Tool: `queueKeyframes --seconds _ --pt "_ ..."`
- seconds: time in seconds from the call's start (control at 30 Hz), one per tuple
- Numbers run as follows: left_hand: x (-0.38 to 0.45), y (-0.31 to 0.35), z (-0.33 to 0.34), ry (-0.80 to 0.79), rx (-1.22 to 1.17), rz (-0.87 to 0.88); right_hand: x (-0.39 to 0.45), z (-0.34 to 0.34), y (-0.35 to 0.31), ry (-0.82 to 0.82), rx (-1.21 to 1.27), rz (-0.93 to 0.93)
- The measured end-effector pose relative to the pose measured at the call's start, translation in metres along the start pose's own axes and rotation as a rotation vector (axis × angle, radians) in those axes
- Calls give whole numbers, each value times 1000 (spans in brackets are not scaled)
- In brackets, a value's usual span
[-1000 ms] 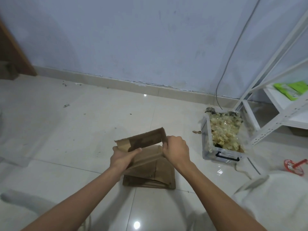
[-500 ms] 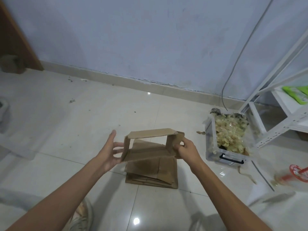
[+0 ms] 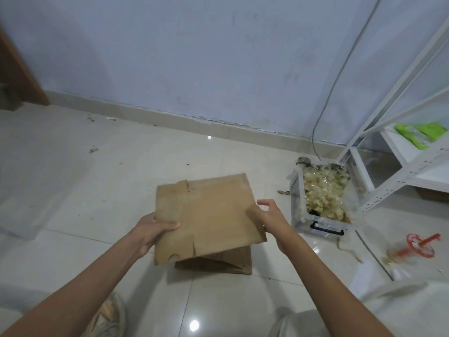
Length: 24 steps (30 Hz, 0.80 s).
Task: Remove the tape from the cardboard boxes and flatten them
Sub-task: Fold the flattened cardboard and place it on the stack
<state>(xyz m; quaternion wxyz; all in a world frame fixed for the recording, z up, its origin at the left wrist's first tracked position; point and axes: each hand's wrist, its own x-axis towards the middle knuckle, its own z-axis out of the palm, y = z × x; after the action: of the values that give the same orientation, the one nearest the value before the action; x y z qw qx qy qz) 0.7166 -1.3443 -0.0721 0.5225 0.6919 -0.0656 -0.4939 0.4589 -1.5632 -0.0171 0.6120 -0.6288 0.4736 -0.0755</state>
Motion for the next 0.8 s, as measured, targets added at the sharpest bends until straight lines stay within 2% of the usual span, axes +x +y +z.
queueKeyframes --seconds 0.13,0.23,0.33,0.4,0.57,0.7,0.8 --pt "-8 7 5 -9 52 117 7 5 14 28 -157 -155" --pt "-12 10 5 -13 103 147 7 2 11 -10 35 -168" --pt "-15 13 12 -65 103 149 7 1 11 -65 237 -135" --pt "-16 14 17 -56 33 143 8 8 16 -34 313 -99" --pt "-10 3 25 85 -10 90 18 27 45 19 347 0" --pt "18 -17 32 106 63 12 33 35 76 93 337 100" --pt "47 -46 37 177 164 -43 54 45 105 171 274 181"
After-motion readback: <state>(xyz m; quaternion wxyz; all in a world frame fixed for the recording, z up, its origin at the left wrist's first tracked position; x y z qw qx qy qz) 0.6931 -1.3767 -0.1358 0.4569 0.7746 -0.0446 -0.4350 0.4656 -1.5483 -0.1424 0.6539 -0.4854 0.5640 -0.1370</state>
